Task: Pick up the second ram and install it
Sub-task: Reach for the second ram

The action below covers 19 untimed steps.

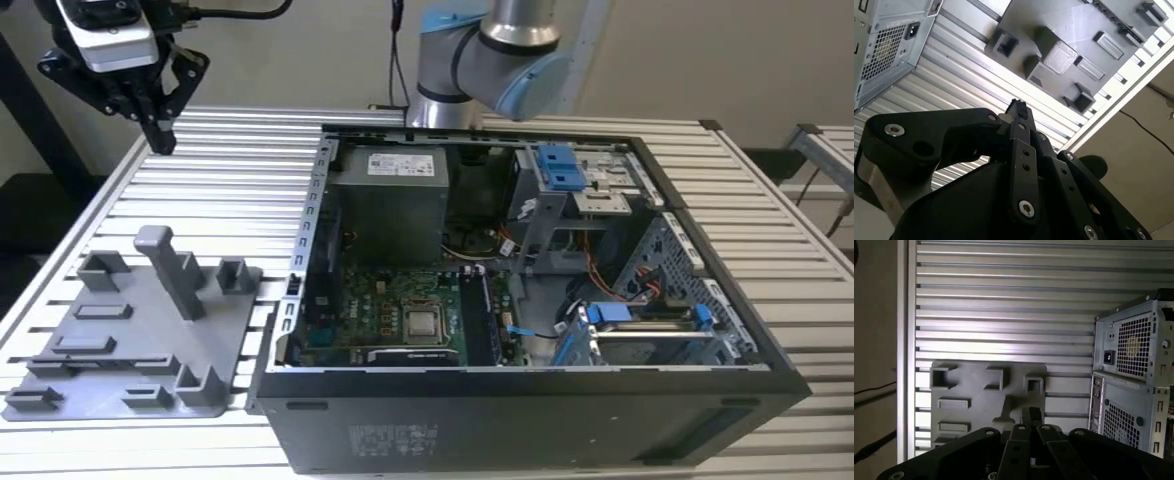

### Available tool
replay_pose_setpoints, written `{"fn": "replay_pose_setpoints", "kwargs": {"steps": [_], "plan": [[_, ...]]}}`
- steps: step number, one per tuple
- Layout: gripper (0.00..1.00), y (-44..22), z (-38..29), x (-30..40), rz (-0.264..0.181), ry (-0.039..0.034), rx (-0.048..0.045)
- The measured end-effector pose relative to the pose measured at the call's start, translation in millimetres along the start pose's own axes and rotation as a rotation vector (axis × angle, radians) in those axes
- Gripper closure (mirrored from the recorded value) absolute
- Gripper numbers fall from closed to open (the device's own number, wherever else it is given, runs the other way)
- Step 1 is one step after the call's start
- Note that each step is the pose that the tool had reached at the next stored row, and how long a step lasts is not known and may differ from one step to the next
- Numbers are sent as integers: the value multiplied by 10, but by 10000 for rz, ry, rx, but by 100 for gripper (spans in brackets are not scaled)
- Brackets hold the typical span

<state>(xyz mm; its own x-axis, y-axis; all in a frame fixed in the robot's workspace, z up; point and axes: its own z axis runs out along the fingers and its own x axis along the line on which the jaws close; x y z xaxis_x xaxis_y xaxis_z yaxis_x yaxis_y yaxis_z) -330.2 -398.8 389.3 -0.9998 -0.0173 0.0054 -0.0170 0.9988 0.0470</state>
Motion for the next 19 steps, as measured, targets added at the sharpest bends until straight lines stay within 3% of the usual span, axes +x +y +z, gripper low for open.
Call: {"fn": "replay_pose_setpoints", "kwargs": {"steps": [4,19], "plan": [[89,2,1,109,-9,1,0],[89,11,4,627,-36,2,0]]}}
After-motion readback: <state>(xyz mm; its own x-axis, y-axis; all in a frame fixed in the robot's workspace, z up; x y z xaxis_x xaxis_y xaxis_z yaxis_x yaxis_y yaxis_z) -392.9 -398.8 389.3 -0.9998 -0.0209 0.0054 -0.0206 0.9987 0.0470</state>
